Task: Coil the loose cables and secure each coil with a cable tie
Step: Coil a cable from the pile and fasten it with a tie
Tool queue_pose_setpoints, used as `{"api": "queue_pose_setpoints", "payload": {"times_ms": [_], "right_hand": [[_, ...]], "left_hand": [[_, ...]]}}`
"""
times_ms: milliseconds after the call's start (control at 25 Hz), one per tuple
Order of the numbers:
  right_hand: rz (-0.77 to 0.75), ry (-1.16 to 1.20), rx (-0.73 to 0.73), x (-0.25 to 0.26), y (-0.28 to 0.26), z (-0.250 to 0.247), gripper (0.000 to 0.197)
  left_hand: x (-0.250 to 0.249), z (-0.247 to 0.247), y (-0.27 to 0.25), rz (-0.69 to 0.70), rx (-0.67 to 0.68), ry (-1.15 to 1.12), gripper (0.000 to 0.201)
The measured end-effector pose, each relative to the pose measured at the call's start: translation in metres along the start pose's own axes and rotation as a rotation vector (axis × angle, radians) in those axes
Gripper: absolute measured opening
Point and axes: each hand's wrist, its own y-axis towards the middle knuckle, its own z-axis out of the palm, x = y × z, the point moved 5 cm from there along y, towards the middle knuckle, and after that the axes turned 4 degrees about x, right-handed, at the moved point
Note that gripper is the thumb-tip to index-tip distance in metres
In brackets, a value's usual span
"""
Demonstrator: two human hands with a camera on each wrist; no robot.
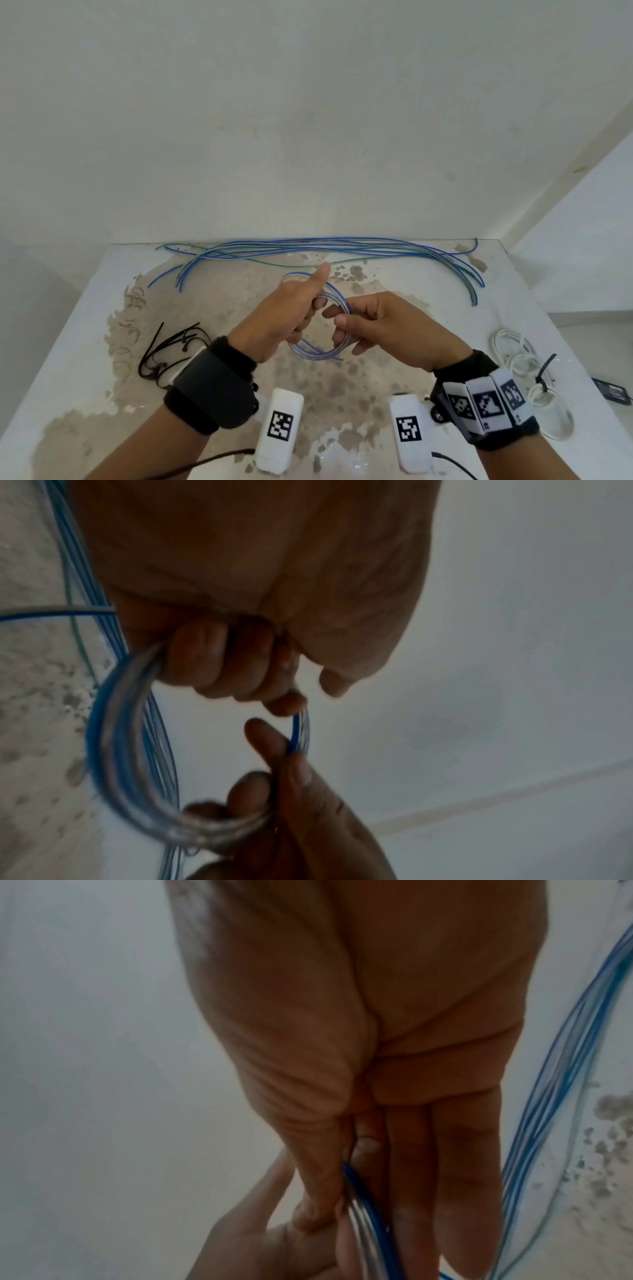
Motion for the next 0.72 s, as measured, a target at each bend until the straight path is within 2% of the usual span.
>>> {"api": "queue_pose_setpoints", "payload": {"times_ms": [120,320,440,600,640,720], "right_hand": [[-0.001,-0.078,0.000,0.002,-0.001,0.002,0.018],[-0.040,-0.165,-0.157,0.006,-0.001,0.001,0.027],[-0.048,-0.265,-0.192,0.007,0.000,0.000,0.028],[-0.078,-0.355,-0.216,0.012,0.000,-0.005,0.027],[-0.076,-0.373,-0.228,0.014,-0.001,-0.009,0.027],[-0.054,-0.408,-0.228,0.015,-0.003,-0.018,0.029]], "left_hand": [[-0.003,0.005,0.001,0.029,-0.138,0.048,0.051],[-0.003,0.008,0.001,0.121,-0.168,0.190,0.051],[0.000,0.007,0.002,0.156,-0.223,0.232,0.052],[0.003,0.005,0.003,0.088,-0.188,0.191,0.057],[0.004,0.000,0.001,0.042,-0.174,0.279,0.063],[0.002,-0.020,-0.007,-0.024,-0.226,0.650,0.079]]}}
